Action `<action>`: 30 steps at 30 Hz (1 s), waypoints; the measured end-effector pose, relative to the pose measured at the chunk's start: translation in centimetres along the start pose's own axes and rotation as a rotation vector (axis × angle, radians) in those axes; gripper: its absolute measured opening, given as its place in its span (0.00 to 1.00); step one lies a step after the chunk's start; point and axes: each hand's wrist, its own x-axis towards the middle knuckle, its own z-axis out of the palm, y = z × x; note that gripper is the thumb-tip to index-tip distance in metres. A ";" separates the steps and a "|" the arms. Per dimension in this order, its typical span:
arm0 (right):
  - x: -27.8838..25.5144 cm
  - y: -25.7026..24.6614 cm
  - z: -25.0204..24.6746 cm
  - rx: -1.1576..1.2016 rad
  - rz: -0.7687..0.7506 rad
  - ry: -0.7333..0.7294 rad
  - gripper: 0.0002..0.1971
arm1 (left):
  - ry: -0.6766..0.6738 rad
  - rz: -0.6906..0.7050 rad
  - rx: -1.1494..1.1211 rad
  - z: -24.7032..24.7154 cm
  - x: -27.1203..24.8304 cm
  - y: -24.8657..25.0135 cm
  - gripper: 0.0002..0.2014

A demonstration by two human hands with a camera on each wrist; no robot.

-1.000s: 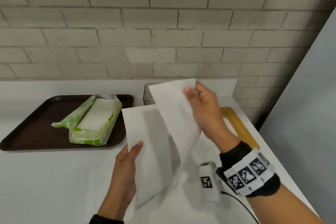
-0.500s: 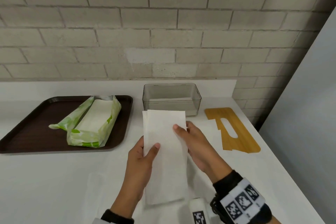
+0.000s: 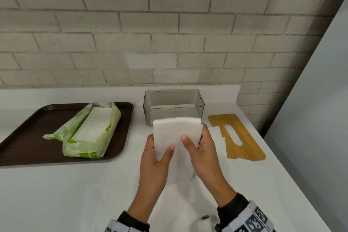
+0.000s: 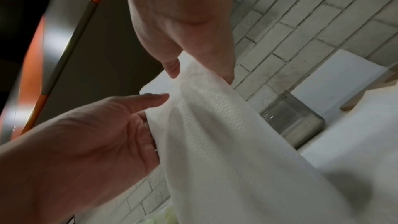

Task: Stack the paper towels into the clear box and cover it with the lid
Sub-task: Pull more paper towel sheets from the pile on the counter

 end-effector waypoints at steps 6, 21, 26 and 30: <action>-0.1 0.1 -0.2 -0.041 0.040 -0.017 0.18 | 0.018 -0.019 0.002 0.5 -0.1 -0.2 0.16; -0.2 2.2 -2.5 -0.387 0.389 -0.252 0.24 | 0.068 -0.226 -0.173 0.3 0.2 -0.4 0.10; -0.5 0.3 -6.0 -0.559 0.400 -0.632 0.11 | 0.129 -0.232 -0.262 -3.0 1.0 0.2 0.11; 0.7 -0.9 -8.3 -0.380 0.292 -0.361 0.06 | 0.063 -0.147 -0.017 -5.1 0.8 0.4 0.14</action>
